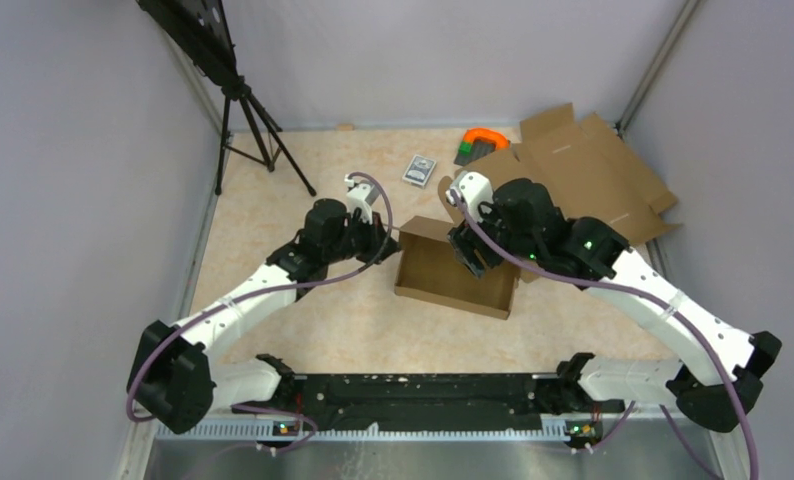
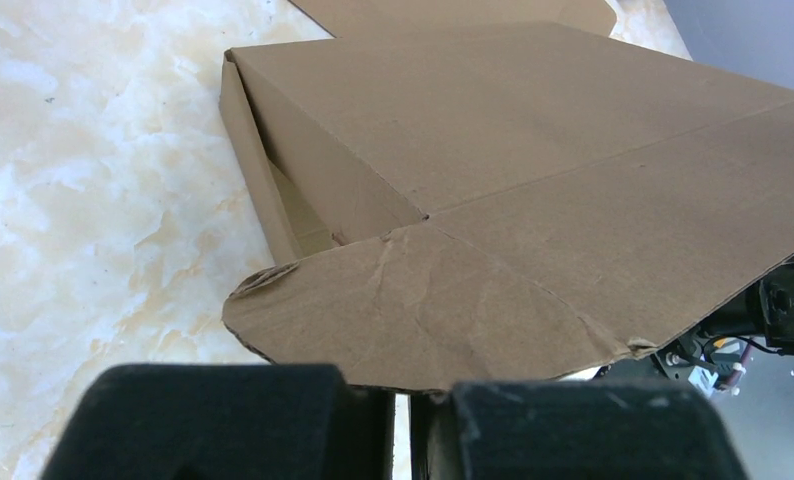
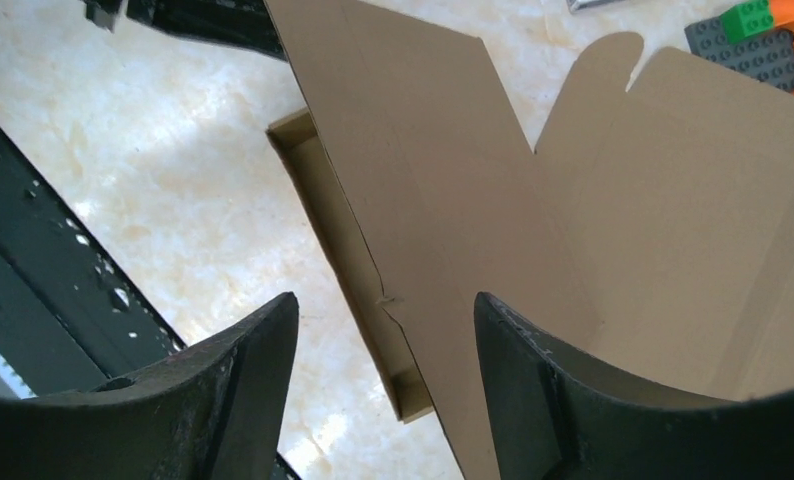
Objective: Fold the paper box
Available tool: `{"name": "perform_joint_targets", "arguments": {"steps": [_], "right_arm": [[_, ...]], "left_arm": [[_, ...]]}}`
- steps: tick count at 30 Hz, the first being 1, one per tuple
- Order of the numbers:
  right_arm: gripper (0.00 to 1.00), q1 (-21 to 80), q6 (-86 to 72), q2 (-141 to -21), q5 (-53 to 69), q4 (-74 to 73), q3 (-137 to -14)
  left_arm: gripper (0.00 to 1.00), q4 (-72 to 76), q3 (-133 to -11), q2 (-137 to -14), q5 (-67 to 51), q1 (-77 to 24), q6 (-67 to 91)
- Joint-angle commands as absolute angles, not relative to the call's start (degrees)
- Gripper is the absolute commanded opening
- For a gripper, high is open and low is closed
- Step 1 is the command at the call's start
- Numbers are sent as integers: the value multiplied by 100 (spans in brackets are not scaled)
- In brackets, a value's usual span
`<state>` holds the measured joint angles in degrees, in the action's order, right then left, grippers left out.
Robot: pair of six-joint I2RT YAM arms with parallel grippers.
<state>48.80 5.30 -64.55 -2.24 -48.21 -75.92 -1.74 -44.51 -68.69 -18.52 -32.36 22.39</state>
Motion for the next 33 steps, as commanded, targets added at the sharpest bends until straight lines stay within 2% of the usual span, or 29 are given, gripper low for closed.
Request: {"name": "perform_joint_targets", "arguments": {"steps": [1,5,9,12,14,16,19,26,33], "right_arm": [[62,5069,795,-6509,-502,-4555,-7420],[60,5175,779,-6527,-734,-4485,-7249],[40,5322,688,-6653,-1206,-4497,-7213],[25,5404,678,-6681,-1245,-4457,-7148],[17,5418,672,-6657,-1239,-4431,-7074],[14,5428,634,-6612,-1228,-4414,-6971],[11,5445,524,-6530,-1073,-4372,-6820],[10,5478,299,-6267,-664,-4213,-6373],[11,5484,126,-6232,-244,-3995,-5994]], "left_arm": [[4,-215,-4590,-6675,-1898,-3261,2171],[4,-231,-4610,-6711,-1914,-3261,2163],[7,-230,-4612,-6739,-1936,-3262,2177],[18,-302,-4611,-6733,-1980,-3267,2188],[30,-510,-4678,-6706,-2186,-3270,2172],[37,-1065,-4836,-6661,-2279,-3267,2158],[41,-1933,-5049,-6475,-2275,-3267,1987],[45,-3060,-5223,-5582,-1768,-3252,2264],[51,-3169,-5294,-5191,-1433,-3171,2364]]}}
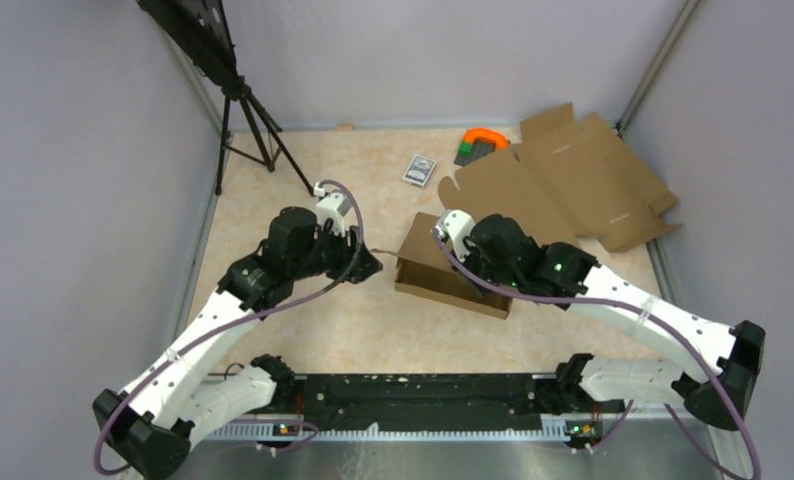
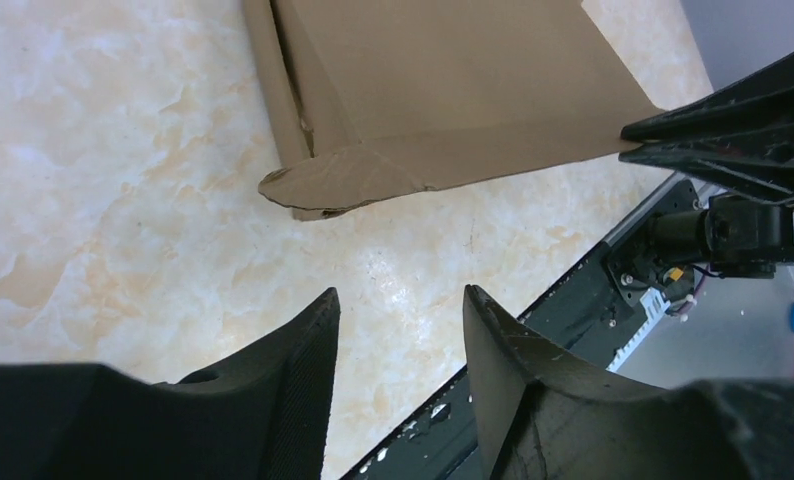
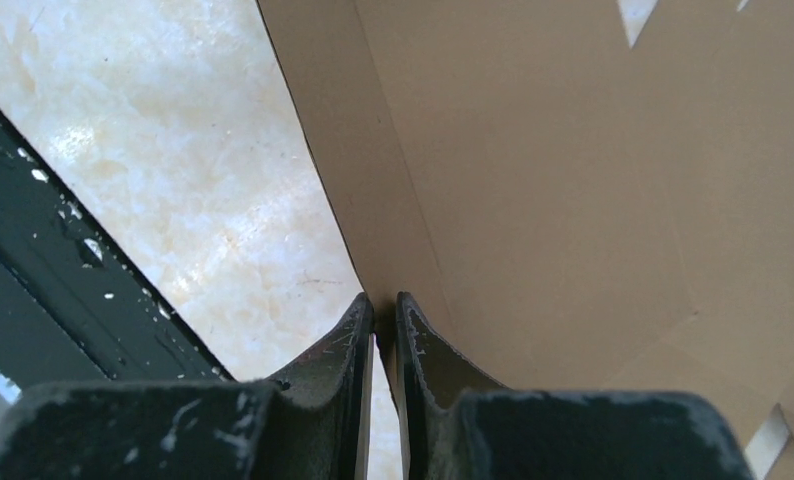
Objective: Fold the paper box
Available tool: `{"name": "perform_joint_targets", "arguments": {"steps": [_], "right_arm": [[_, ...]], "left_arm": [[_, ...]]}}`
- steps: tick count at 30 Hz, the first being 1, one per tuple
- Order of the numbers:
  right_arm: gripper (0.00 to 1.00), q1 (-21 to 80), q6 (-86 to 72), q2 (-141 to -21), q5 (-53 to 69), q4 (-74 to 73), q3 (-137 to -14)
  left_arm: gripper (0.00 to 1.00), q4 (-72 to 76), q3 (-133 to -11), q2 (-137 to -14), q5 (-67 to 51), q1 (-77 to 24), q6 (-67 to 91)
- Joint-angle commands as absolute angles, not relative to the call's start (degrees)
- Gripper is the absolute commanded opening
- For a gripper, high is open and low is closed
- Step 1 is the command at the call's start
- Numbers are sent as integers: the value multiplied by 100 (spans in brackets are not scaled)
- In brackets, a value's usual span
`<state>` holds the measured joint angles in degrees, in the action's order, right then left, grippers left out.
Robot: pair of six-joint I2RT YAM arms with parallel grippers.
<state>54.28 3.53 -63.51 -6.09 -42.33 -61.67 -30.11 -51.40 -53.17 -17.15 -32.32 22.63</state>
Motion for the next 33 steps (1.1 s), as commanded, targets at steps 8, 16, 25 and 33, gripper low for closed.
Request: {"name": "perform_joint_targets", "arguments": {"steps": [8,16,25,33], "right_arm": [[11,5507,-199,-6244,255,-3620,-5485],[17,5559,-385,-6272,473,-3444,-4980],[22,5607,-422,-6614,541,-3515,-4994],[49,5632,-617,-6406,178,-3918,-5336]], "left_arm": [[51,-2656,-5071,-5448,-1493,-2920,2370],[54,-2048,-4720,-5634,-1538,-2766,2399],[53,-1667,-4462,-6096,-1939,-2766,2383],[57,-1639,-4319,-5912,-1789,-2768,2140]]}}
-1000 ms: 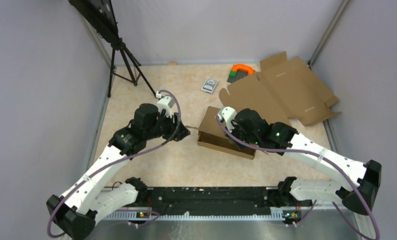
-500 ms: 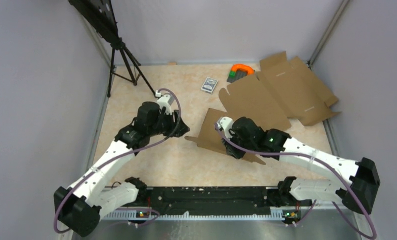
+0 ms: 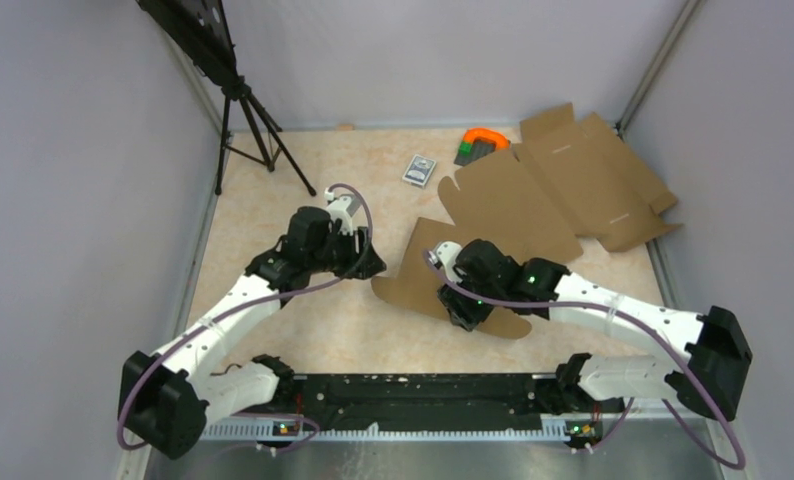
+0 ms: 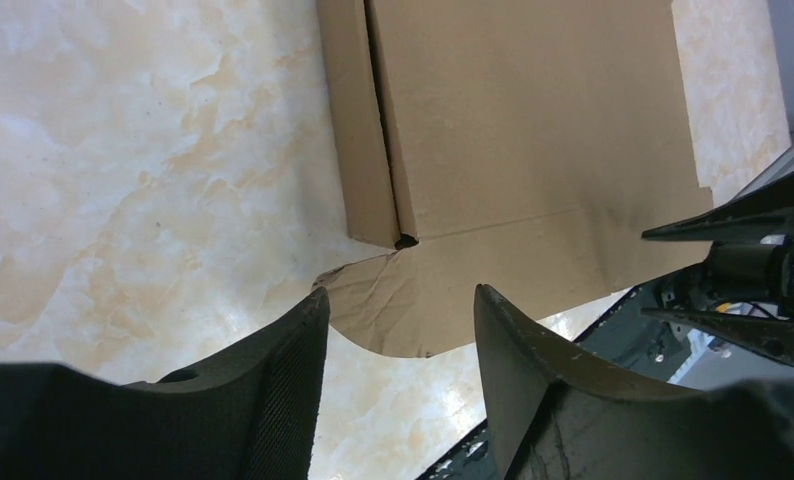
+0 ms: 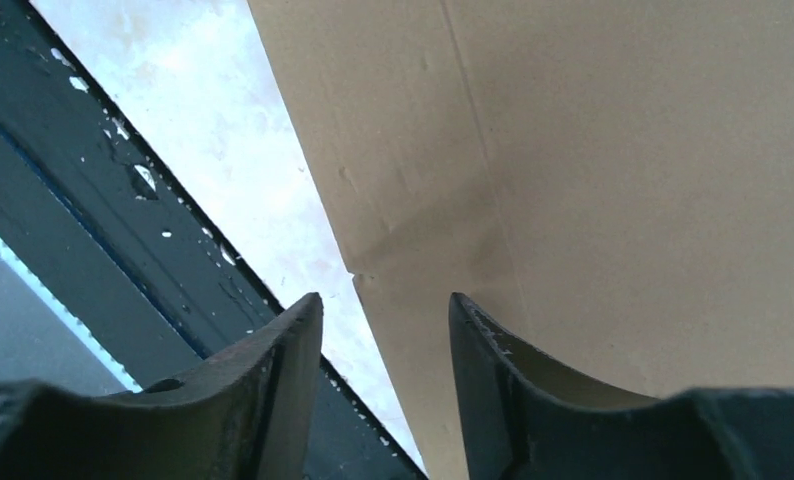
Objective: Fold the paper box
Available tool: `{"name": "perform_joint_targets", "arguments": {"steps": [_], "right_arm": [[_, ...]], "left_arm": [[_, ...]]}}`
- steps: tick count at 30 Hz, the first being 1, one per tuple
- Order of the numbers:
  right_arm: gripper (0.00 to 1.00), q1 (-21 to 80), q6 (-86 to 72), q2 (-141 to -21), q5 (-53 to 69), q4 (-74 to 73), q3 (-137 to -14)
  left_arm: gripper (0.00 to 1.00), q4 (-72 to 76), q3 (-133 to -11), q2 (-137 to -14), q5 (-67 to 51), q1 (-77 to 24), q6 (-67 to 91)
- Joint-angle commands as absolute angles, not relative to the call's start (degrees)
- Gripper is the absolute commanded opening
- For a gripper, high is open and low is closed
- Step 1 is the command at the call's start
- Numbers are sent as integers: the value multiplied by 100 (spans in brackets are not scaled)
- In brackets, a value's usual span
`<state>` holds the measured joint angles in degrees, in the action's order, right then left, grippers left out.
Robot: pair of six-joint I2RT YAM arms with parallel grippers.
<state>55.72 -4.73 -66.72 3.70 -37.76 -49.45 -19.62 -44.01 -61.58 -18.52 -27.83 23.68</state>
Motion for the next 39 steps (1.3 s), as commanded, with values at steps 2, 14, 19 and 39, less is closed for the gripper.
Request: {"name": "perform_joint_targets", "arguments": {"steps": [2,14,19,39], "right_arm": [[53,5644,-674,-6228,174,-3941,-5388],[40,5224,-1731,-6275,-918,-4366,-5709],[26,4884,-1925,-6302,-510,-4205,-5523],[62,4686,-1805,-5598,-105,-4569,-5882]], "left_arm": [[60,-1658,-4253,-5784,-1734,-2767,1872],[64,-1494,-4177,-6096,-1866,-2771,1642],[65,-1706,-4314,-6139,-1785,-2774,1367],[99,-3624,-4776,-5961,-915,-4214,-3080]]}}
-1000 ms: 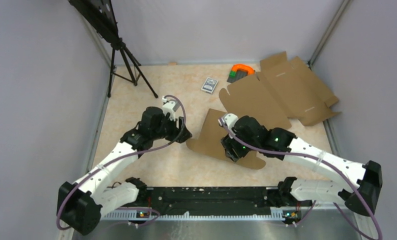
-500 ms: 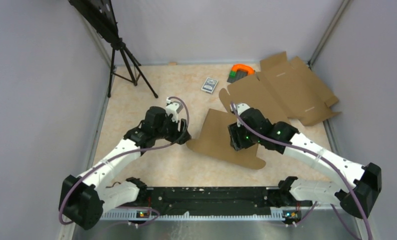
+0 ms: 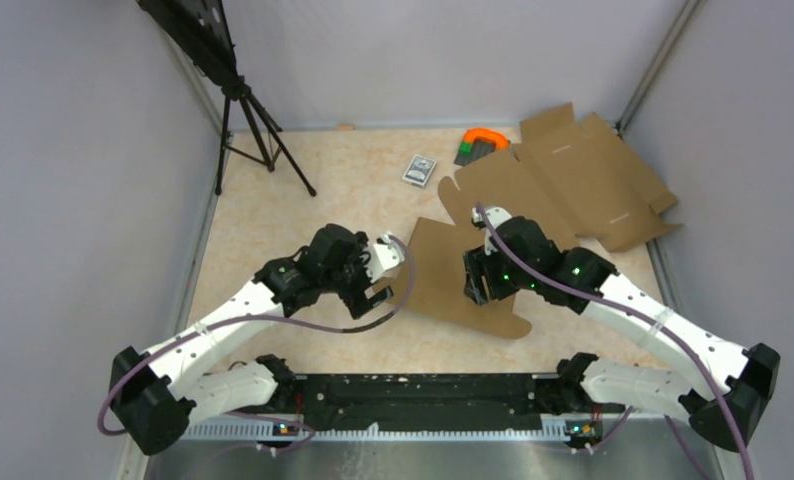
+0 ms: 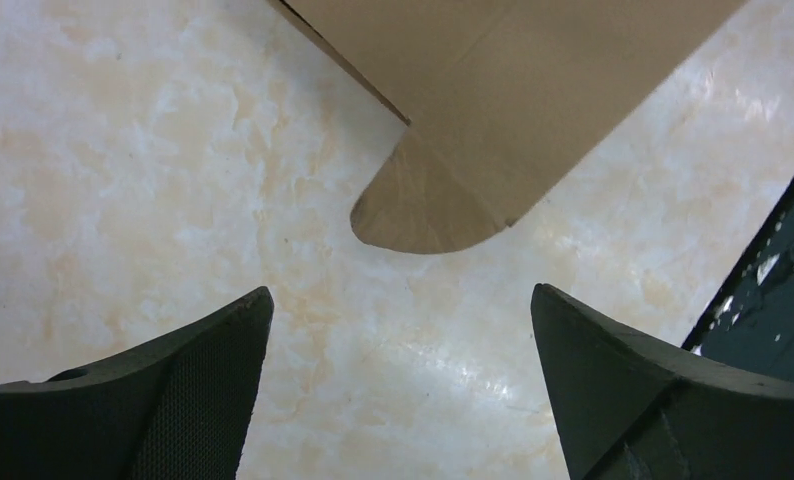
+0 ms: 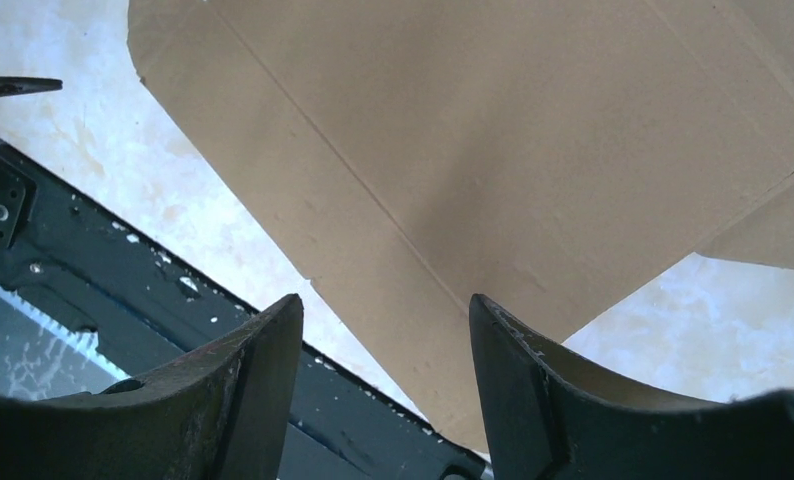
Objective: Fold the paper box
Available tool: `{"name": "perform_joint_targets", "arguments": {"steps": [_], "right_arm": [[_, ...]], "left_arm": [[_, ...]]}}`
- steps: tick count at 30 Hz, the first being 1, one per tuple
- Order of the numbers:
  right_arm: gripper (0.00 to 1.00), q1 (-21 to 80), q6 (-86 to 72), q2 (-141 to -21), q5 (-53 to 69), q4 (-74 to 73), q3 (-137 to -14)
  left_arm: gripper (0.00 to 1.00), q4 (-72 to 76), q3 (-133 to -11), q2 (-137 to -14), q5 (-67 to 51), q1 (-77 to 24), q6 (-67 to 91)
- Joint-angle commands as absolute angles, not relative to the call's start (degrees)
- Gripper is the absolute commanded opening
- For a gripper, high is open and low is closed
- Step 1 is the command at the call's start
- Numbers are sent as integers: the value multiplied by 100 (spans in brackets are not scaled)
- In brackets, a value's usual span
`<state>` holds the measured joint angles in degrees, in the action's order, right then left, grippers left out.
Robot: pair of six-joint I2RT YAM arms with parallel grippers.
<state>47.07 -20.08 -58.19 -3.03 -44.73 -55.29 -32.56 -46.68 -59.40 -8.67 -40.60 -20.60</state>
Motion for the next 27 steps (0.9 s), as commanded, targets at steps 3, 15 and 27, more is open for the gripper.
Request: {"name": "perform_joint_targets", "arguments": {"steps": [3,15,27], "right_arm": [[62,4688,-1704,-5461,-28,-4497,-5931],[62,4676,-1599,-5035,818,-3799,-5770],[62,4625,-1324,-5103,988,-3628,-5734]], "left_arm": [[99,-3443,-4629,-5907,-1055,-4289,-3506],[99,-1664,-3404,-5865,550,-5207,-4441],[93,-48,-2688,-6218,2739,-6381,-3518]]}}
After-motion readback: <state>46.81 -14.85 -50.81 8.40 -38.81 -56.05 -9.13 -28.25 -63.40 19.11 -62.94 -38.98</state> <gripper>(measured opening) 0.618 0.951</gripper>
